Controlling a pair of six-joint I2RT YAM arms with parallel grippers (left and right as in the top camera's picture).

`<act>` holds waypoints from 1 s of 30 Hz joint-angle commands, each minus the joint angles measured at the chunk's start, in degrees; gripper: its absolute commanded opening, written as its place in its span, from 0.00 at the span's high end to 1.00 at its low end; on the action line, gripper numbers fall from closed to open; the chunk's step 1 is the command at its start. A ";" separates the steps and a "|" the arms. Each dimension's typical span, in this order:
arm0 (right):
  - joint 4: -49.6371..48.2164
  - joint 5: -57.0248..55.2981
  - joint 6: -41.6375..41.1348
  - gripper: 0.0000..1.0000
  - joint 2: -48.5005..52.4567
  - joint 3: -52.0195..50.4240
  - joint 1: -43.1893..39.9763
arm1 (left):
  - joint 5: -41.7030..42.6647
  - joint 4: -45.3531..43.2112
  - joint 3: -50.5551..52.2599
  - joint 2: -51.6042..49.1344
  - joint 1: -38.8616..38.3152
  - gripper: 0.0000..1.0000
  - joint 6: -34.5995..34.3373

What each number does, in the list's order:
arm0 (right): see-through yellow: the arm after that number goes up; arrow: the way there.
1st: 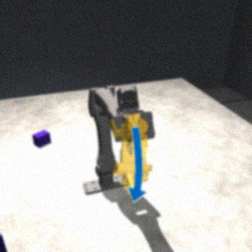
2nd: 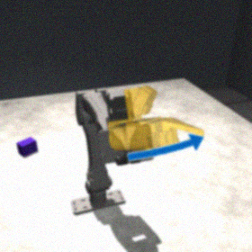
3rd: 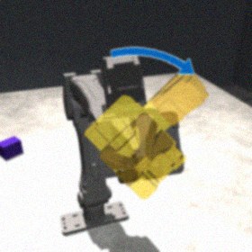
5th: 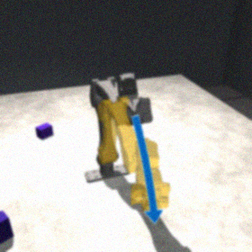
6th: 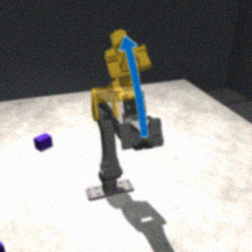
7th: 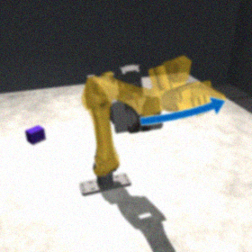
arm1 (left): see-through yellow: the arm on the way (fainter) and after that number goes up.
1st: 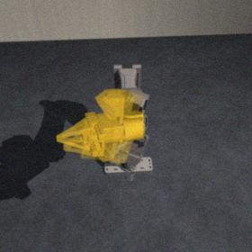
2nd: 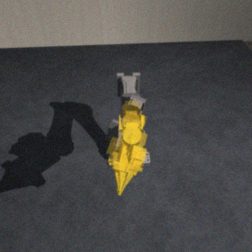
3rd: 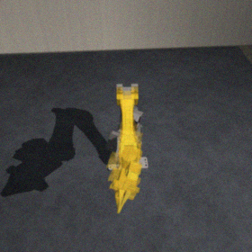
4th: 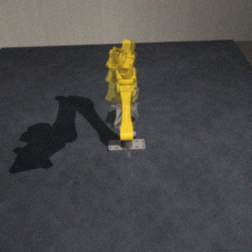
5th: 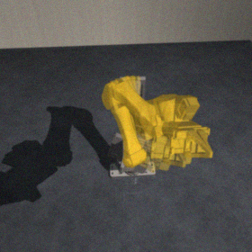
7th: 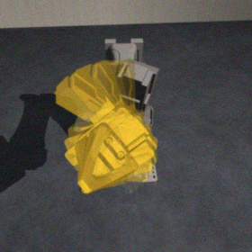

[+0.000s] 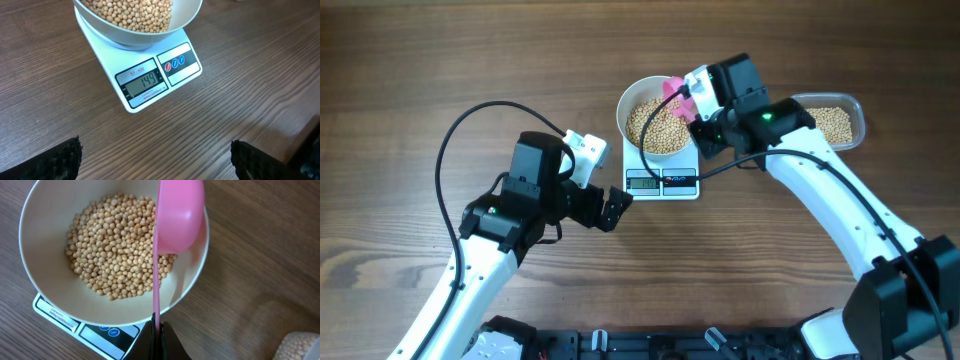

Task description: Scoop item into bowl and weigh 150g on scale

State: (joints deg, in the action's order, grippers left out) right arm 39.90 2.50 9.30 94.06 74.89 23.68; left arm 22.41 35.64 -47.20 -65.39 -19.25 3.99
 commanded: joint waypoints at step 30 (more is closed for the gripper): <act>0.13 5.40 7.06 0.96 -3.06 1.77 -0.09 | 0.68 -0.22 0.17 -0.31 -0.24 0.00 0.26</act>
State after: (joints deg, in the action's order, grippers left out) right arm 40.25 6.63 14.28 92.97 75.11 23.68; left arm 22.39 35.64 -47.20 -65.39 -19.25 3.99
